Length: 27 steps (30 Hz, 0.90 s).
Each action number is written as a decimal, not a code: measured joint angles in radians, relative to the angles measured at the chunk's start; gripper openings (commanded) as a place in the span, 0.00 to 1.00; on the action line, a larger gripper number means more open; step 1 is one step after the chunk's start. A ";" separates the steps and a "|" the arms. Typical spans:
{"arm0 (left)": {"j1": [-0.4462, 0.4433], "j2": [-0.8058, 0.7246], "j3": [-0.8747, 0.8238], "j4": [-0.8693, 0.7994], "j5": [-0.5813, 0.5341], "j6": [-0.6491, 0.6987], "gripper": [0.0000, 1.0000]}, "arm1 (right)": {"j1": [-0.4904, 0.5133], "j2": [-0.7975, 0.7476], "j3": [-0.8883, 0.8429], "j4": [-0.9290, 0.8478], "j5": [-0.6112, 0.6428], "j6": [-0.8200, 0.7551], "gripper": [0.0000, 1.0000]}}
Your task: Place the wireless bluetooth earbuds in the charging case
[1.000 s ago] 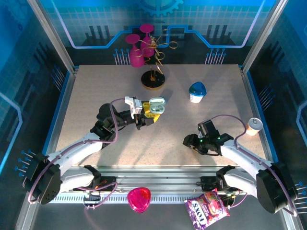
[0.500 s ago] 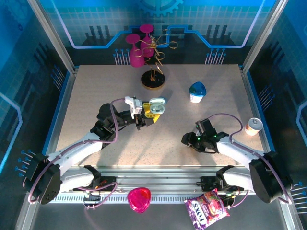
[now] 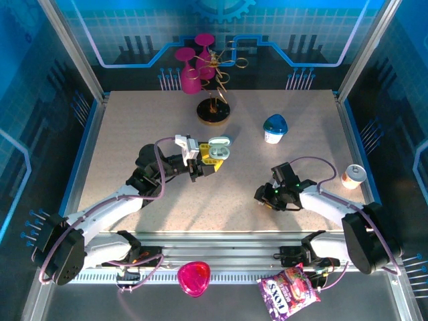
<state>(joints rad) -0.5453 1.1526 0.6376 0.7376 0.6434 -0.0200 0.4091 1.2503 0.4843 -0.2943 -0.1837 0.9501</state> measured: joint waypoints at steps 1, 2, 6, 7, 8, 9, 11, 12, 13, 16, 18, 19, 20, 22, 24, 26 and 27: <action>0.000 0.000 0.000 0.000 0.000 0.000 0.32 | 0.000 -0.002 0.000 -0.001 0.000 0.000 0.43; 0.000 0.000 0.000 0.000 0.000 0.000 0.32 | 0.000 -0.006 0.000 -0.003 0.000 0.000 0.43; 0.000 0.000 0.000 0.000 0.000 0.000 0.32 | 0.011 -0.036 0.002 0.008 0.000 -0.004 0.42; 0.000 0.000 0.000 0.000 0.000 0.000 0.32 | 0.012 -0.045 0.002 0.008 0.000 -0.004 0.42; 0.000 0.000 0.000 0.000 0.000 0.000 0.32 | 0.013 -0.053 0.002 0.007 0.004 -0.005 0.42; 0.000 0.000 0.000 0.000 0.000 0.000 0.32 | 0.014 -0.059 0.002 0.007 0.008 -0.008 0.42; 0.000 0.000 0.000 0.000 0.000 0.000 0.32 | 0.016 -0.060 0.003 0.006 0.017 -0.012 0.42; 0.000 0.000 0.000 0.000 0.000 0.000 0.32 | 0.015 -0.060 0.003 0.005 0.021 -0.015 0.43; 0.000 0.000 0.000 0.000 0.000 0.000 0.32 | 0.015 -0.059 0.003 0.004 0.025 -0.019 0.44; 0.000 0.000 0.000 0.000 0.000 0.000 0.32 | 0.015 -0.045 0.008 0.004 0.029 -0.035 0.45; 0.000 0.000 0.000 0.000 0.000 0.000 0.32 | 0.015 -0.027 0.017 0.005 0.029 -0.051 0.45; 0.000 0.000 0.000 0.000 0.000 0.000 0.32 | 0.015 -0.020 0.021 0.004 0.029 -0.060 0.46; 0.000 0.000 0.001 0.000 0.000 0.000 0.32 | 0.015 -0.013 0.025 0.004 0.028 -0.069 0.46; 0.000 0.000 0.001 0.000 0.000 0.000 0.32 | 0.015 0.000 0.035 0.005 0.024 -0.089 0.47; 0.000 0.000 0.001 0.000 0.000 0.000 0.32 | 0.015 0.012 0.044 0.006 0.019 -0.106 0.47; 0.000 0.000 0.001 0.000 0.000 0.000 0.32 | 0.015 0.024 0.051 0.009 0.018 -0.121 0.47; 0.000 0.000 0.001 0.000 0.000 0.000 0.32 | 0.015 0.029 0.053 0.011 0.017 -0.127 0.47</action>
<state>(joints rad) -0.5453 1.1526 0.6384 0.7376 0.6434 -0.0200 0.4240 1.2793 0.5369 -0.2832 -0.1665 0.8234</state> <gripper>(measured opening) 0.365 0.470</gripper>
